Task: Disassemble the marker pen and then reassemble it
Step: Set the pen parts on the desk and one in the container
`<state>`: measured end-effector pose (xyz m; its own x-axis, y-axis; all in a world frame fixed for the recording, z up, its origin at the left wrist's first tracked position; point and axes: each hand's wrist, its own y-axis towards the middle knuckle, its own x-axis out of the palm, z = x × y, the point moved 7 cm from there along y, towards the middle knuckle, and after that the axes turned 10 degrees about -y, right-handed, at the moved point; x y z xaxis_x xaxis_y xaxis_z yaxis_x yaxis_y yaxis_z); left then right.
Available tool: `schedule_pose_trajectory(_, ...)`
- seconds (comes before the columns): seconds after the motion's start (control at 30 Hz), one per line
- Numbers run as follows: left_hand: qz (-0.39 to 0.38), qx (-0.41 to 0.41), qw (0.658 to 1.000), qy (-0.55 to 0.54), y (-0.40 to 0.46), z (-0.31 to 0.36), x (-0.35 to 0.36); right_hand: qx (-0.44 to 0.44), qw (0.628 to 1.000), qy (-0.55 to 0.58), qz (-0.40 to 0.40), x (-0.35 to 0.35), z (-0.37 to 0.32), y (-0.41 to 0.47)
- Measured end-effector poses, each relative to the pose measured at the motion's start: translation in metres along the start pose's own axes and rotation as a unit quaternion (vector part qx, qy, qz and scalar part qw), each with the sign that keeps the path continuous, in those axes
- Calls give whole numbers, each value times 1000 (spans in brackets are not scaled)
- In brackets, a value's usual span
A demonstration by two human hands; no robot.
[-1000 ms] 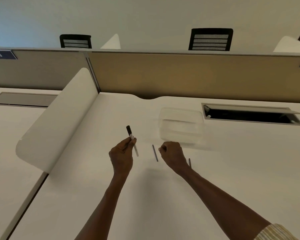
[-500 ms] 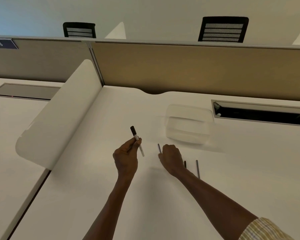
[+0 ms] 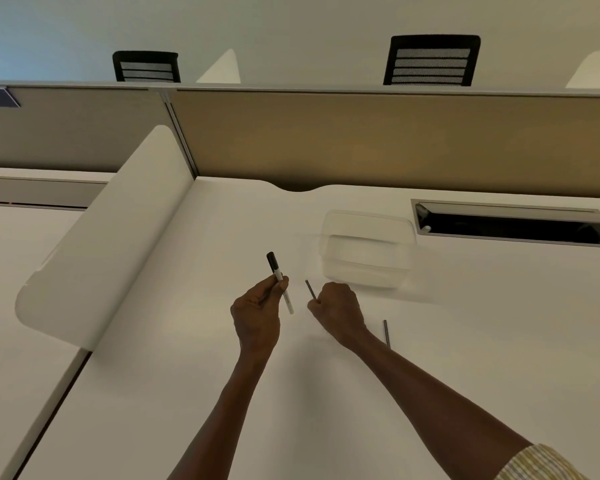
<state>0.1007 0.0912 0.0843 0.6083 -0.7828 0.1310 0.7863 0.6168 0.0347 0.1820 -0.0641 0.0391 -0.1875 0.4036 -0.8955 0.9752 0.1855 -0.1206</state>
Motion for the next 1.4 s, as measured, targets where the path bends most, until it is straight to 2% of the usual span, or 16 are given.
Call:
schedule_pose_trajectory(0.17,-5,-10,1000,1,0,-1,5,-40,996,-13,74,-43,1,15)
schedule_pose_trajectory(0.37,-10,-27,1000,-5,2,-2,12,-113,977,-105,147,-102,18,55)
schedule_pose_trajectory(0.57,-17,-39,999,-1,2,-9,20,-122,964,-220,88,-126,45,102)
schedule_pose_trajectory(0.87,-19,-58,998,-1,5,-20,37,-186,920,-342,42,-87,63,148)
schedule_pose_trajectory(1.4,-17,-52,998,10,3,-18,50,-205,903,-376,1,-48,82,169)
